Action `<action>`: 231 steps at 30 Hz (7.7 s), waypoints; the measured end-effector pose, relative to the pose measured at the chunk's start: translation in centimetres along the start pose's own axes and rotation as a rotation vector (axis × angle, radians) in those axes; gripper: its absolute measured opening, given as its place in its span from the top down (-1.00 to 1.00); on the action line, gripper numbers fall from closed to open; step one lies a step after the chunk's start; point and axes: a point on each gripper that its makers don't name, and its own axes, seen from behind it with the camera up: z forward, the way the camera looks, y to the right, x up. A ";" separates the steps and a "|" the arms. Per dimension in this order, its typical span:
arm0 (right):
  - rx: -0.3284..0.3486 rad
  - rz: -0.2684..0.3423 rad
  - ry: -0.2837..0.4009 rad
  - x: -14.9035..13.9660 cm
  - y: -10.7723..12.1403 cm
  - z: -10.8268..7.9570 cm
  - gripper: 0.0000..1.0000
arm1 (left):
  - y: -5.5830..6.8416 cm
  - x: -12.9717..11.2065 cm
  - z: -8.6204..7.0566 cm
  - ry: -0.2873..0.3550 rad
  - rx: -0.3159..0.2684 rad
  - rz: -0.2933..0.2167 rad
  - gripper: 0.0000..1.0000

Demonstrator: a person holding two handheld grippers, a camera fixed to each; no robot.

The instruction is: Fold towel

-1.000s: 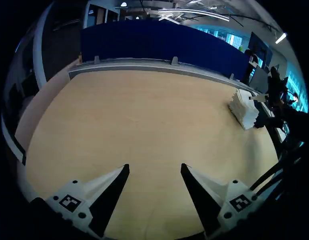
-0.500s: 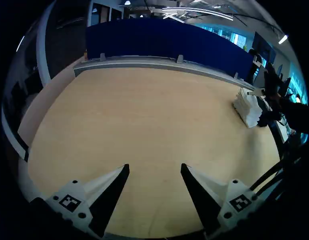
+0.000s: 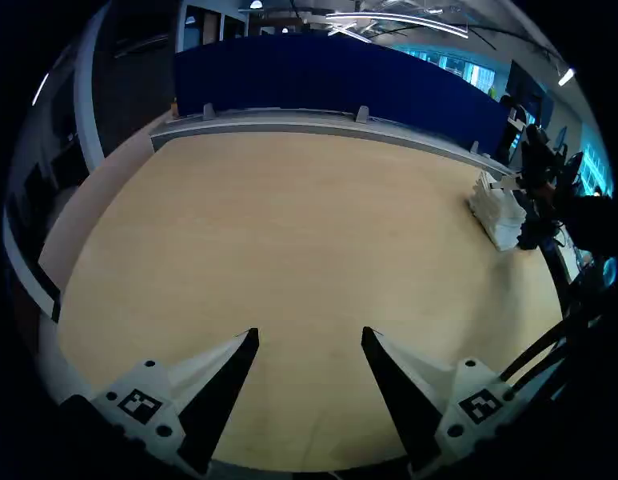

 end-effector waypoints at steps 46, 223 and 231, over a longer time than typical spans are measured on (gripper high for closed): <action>-0.073 0.037 0.118 -5.1 -5.4 -18.6 -1.00 | -1.0 3.8 0.3 0.090 -0.101 0.007 -0.91; -0.106 0.100 0.801 -4.0 -18.9 -19.1 -0.99 | -10.3 13.7 10.1 0.824 0.063 0.059 -0.91; -0.114 0.100 0.777 -6.4 -19.1 -16.4 -0.99 | -10.3 13.7 10.1 0.824 0.063 0.059 -0.91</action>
